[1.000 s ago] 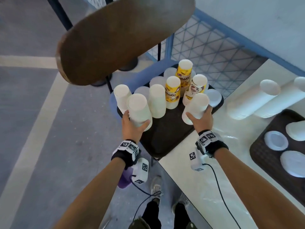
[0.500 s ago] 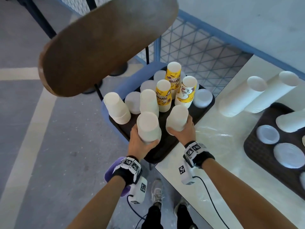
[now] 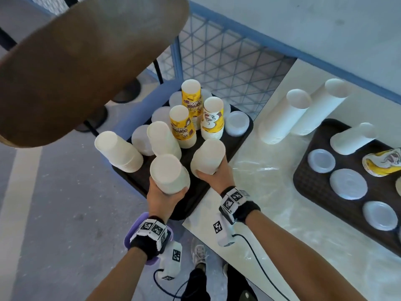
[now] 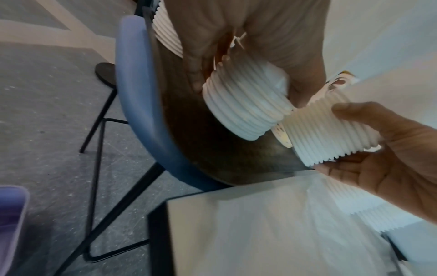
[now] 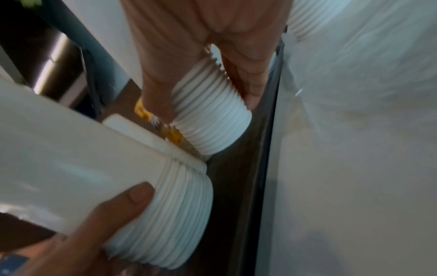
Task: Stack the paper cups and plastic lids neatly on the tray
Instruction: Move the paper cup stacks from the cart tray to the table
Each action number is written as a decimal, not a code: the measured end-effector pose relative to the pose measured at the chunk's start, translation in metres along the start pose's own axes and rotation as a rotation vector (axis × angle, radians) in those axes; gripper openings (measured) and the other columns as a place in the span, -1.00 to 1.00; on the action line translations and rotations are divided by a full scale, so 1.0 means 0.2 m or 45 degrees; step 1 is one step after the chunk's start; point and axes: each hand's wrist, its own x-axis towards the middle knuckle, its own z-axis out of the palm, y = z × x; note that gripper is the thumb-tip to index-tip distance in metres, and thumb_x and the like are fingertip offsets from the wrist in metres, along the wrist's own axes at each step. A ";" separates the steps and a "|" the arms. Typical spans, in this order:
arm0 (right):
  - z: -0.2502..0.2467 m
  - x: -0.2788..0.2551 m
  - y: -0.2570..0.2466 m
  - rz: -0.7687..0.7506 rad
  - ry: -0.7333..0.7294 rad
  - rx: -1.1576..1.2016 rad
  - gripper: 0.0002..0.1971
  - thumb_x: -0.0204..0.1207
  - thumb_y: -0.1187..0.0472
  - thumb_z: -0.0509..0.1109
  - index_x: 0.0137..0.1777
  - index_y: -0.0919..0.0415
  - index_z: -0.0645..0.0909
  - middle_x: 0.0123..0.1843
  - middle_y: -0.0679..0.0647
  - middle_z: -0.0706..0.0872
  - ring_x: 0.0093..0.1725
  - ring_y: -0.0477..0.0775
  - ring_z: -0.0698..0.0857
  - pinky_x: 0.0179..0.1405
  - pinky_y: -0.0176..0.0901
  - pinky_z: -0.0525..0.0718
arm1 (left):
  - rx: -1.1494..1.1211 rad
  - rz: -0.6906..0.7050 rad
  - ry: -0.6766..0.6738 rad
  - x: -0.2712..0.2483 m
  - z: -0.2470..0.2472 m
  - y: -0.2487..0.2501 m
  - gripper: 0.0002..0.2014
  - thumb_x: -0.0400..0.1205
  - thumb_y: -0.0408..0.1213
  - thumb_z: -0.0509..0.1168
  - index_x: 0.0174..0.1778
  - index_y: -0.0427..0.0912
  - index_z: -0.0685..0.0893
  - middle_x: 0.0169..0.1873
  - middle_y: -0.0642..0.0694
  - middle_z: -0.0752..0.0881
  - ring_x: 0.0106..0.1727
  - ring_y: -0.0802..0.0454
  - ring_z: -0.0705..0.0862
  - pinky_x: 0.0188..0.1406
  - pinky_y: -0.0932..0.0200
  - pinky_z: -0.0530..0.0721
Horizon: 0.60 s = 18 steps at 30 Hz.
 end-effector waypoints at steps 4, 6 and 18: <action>-0.22 -0.02 0.07 0.043 0.201 0.088 -0.17 0.17 0.18 0.68 0.43 0.24 0.36 0.29 0.15 0.63 0.29 0.16 0.59 0.25 -0.07 0.56 | 0.001 0.049 0.000 0.00 0.06 0.05 -0.05 0.07 -0.03 0.63 0.38 -0.24 0.46 0.27 -0.14 0.62 0.30 -0.07 0.57 0.32 0.06 0.51; -0.37 -0.01 0.13 0.078 0.345 0.124 -0.17 0.16 0.17 0.68 0.41 0.25 0.37 0.23 0.15 0.66 0.22 0.18 0.63 0.27 0.02 0.59 | -0.008 0.089 -0.049 -0.01 0.15 0.12 -0.14 0.07 -0.10 0.67 0.29 -0.29 0.55 0.20 -0.16 0.66 0.25 -0.08 0.61 0.25 0.12 0.53; -0.88 0.18 0.31 0.163 0.678 0.072 -0.19 0.19 0.17 0.66 0.42 0.22 0.34 0.23 0.16 0.66 0.21 0.22 0.63 0.12 -0.11 0.52 | -0.009 0.240 -0.473 -0.03 0.88 0.51 -0.01 -0.04 0.15 0.55 0.32 -0.11 0.42 0.15 0.06 0.60 0.20 0.09 0.59 0.15 0.30 0.50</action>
